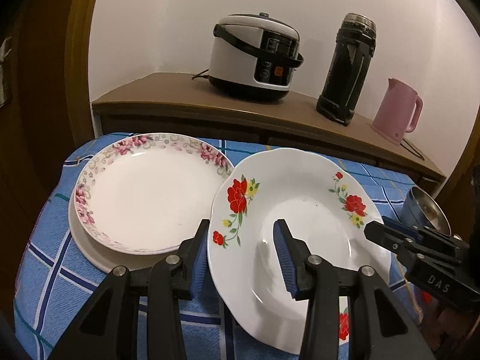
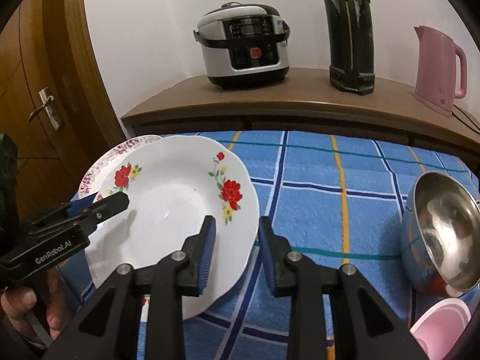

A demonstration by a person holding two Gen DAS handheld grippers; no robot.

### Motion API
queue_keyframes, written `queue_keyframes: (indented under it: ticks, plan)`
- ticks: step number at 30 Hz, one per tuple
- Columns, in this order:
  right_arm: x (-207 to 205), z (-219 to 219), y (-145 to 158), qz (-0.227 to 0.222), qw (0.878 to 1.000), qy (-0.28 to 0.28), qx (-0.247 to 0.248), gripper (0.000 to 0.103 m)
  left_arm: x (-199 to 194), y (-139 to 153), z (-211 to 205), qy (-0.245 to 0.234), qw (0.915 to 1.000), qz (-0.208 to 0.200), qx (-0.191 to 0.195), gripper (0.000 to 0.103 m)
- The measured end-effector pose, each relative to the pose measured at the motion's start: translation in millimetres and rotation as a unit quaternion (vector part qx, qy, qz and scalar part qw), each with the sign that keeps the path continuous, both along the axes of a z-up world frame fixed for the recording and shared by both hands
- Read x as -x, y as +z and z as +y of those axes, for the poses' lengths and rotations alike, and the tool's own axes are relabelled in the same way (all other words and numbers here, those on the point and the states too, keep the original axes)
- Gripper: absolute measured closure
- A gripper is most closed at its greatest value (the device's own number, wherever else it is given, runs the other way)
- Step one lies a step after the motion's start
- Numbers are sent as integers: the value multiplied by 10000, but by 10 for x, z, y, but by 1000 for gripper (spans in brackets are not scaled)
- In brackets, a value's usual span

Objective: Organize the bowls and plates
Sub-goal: 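Close both grippers on the red-flower plate rim and lift it, then carry the red-flower plate over the plate stack and lower it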

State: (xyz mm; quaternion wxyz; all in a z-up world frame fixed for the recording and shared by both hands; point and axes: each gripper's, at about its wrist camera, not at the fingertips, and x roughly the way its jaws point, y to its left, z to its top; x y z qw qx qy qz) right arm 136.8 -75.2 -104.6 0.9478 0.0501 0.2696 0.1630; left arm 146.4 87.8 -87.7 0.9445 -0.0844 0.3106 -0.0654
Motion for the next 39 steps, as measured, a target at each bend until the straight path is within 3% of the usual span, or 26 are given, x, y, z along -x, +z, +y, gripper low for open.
queue_keyframes:
  ticks: [7,12,39]
  plan:
    - [5,58,77,-56,10000,62,48,73,61,50,68,117,9994,-312,71,58]
    - [5,131,140,-157,9998,124,91,73,53,95,101,304,9982,-492,-158,58]
    - [-148,557,618,-744,9963,390,167,73,-53,354,548,780,9931,-860,-189,58]
